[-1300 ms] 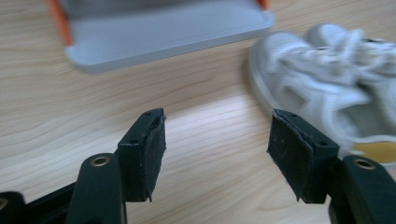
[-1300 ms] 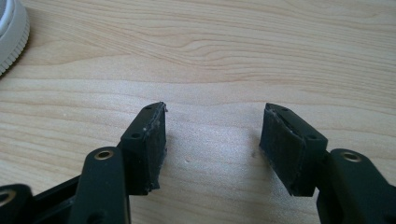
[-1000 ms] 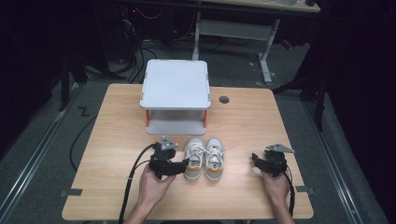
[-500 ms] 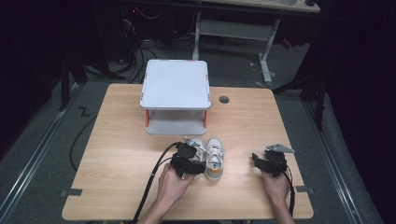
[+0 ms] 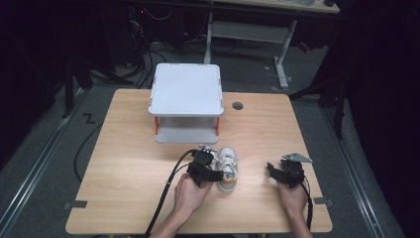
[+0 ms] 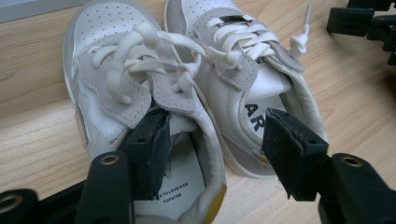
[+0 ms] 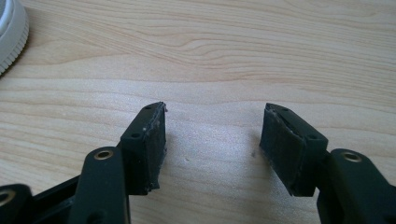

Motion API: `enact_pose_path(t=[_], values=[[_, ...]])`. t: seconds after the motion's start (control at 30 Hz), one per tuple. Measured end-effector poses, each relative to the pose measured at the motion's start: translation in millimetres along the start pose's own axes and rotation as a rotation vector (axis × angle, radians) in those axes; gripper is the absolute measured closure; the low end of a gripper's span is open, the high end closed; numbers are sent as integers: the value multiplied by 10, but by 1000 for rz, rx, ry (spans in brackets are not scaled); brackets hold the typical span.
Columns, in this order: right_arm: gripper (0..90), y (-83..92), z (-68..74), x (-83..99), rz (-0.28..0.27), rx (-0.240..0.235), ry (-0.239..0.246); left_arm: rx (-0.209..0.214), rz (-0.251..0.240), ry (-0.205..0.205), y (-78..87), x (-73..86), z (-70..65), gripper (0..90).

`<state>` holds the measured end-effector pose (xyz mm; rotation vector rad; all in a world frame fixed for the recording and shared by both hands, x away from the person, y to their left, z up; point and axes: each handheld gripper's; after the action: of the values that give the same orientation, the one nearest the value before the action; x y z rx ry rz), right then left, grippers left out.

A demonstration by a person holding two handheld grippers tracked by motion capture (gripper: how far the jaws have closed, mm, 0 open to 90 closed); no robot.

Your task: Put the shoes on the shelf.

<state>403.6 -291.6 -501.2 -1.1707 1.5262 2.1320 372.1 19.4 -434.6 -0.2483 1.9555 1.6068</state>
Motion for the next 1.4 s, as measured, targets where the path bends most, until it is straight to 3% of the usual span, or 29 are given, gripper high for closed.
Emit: enact_pose_path(t=[0.33,0.53,0.83,1.07,1.4], values=[[409,0,0,0,-1,3,-2,-6,30,17,-88,-50,-18,478],[408,-1,1,0,-1,4,-2,-37,35,-24,-130,-66,-82,521],[409,-1,1,0,-1,4,-3,-45,29,-87,-155,-84,-146,671],[408,0,1,1,-1,5,-4,-32,10,-78,-127,-47,-109,775],[407,0,0,0,-1,6,-5,-27,-3,-78,-74,4,-32,814]])
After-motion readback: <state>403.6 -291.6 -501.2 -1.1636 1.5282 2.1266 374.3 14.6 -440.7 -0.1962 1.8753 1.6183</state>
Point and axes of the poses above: each handheld gripper's, and its own axes: y roughly backward along the jaws, x roughly out of its underside, z roughly to its left, and after that the axes turned 12 degrees about -x, right-handed
